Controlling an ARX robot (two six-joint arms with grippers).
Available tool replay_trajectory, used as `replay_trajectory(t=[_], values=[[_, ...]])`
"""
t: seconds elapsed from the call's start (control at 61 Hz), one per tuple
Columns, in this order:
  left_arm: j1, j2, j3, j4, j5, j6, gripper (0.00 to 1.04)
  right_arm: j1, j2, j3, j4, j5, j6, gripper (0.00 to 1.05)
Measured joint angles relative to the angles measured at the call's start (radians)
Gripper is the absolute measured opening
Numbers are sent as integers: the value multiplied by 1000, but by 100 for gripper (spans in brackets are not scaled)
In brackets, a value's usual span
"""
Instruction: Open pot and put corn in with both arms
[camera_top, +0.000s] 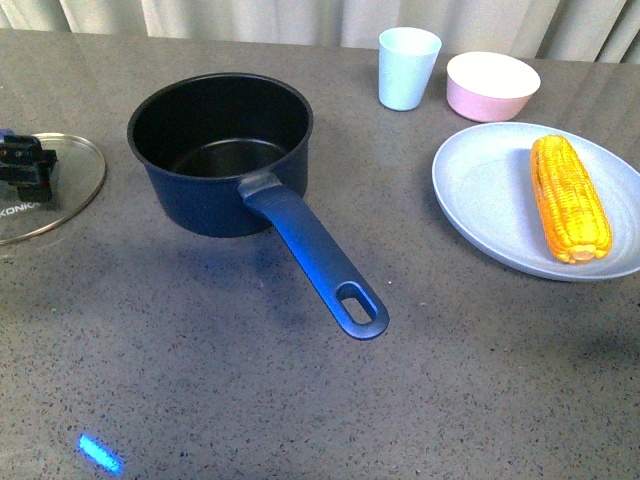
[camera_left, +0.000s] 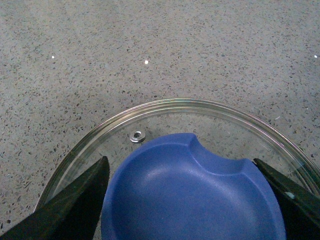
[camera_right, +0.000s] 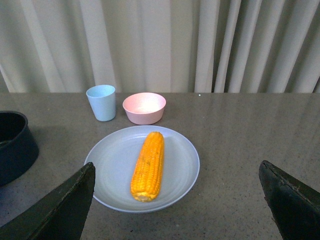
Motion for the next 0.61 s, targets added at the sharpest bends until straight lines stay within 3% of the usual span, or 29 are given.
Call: replay_trajectory(t=[0.606], values=[[56, -195, -117, -41, 65, 7, 96, 0, 0, 0, 0, 0, 0, 96]])
